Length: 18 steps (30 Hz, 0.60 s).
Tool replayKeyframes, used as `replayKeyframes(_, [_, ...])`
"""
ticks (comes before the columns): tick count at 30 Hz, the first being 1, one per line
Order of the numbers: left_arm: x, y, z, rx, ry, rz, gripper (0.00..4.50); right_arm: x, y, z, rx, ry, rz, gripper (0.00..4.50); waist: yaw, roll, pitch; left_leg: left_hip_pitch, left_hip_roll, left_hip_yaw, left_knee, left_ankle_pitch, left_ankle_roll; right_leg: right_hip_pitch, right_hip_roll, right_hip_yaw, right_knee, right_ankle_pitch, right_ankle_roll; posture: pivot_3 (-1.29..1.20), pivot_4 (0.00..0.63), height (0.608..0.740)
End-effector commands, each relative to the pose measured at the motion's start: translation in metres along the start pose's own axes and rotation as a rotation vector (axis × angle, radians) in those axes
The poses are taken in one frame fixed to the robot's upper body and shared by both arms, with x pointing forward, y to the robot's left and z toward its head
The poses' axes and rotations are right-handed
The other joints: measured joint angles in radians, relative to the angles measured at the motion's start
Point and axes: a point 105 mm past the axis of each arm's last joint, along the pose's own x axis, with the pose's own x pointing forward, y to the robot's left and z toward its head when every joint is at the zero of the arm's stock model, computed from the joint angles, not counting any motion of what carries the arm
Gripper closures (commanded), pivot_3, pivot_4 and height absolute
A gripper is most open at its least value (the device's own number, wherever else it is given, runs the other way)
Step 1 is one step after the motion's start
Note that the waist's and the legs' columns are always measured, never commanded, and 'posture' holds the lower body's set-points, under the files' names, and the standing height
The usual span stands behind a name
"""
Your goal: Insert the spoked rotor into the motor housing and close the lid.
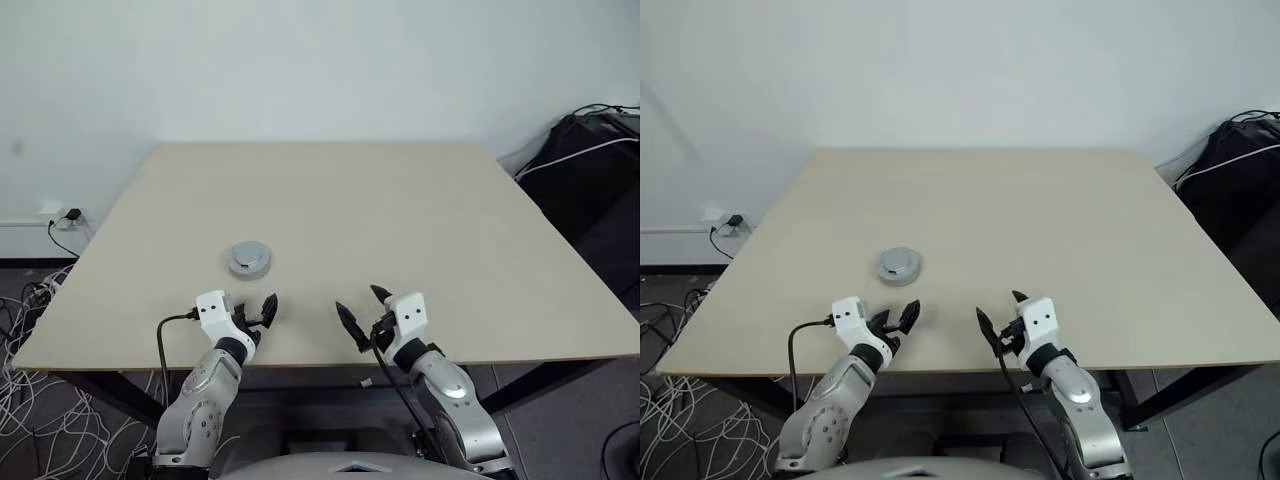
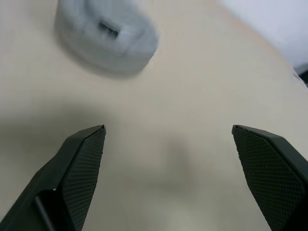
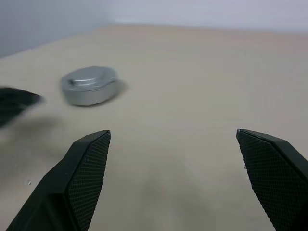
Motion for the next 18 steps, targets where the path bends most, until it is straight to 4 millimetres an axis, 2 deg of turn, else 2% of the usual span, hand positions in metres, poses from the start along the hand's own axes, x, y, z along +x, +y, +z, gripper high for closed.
replayKeyframes(1, [0.002,-0.003,0.017,0.104,-0.107,-0.019,0.05,-0.003,-0.017,0.009,-0.063,-0.078,-0.138,0.00,0.000,0.001,0.001,-0.001,0.000,0.000,0.000,0.000,0.000,-0.001,0.000,0.000,0.000,0.000,0.000,0.00,0.000,0.740])
replayKeyframes(4, [0.002,-0.001,0.022,0.268,-0.199,-0.016,0.05,-0.008,-0.021,0.004,-0.081,-0.096,-0.198,0.00,0.001,0.002,0.001,-0.004,0.000,0.000,0.000,0.000,0.000,-0.004,0.000,0.000,0.000,0.000,0.000,0.00,0.000,0.740])
replayKeyframes(7, [0.000,0.001,0.019,0.344,-0.241,-0.003,0.05,-0.010,-0.021,0.003,-0.086,-0.109,-0.226,0.00,0.002,0.001,0.001,-0.009,0.000,0.000,0.000,0.001,-0.001,-0.010,0.000,0.000,0.001,0.000,0.000,0.00,0.000,0.740])
replayKeyframes(10, [-0.003,0.008,0.016,0.394,-0.271,0.049,0.05,-0.012,-0.022,0.003,-0.092,-0.116,-0.246,0.00,0.003,0.002,0.001,-0.010,0.000,0.000,0.000,0.000,0.000,-0.010,0.000,0.000,0.000,0.000,0.000,0.00,0.000,0.740])
replayKeyframes(14, [-0.008,0.003,0.015,0.446,-0.341,0.060,0.05,-0.011,-0.019,0.013,-0.083,-0.147,-0.266,0.00,0.003,0.002,0.001,-0.010,0.000,0.000,0.000,0.000,0.000,-0.010,-0.001,0.000,0.000,0.000,0.000,0.00,0.000,0.740])
replayKeyframes(18, [-0.009,-0.002,0.015,0.447,-0.368,0.045,0.05,-0.013,-0.022,0.014,-0.044,-0.142,-0.307,0.00,0.005,0.001,0.001,-0.010,0.000,0.000,0.000,0.000,0.000,-0.010,-0.001,0.000,0.001,0.000,0.000,0.00,0.000,0.740])
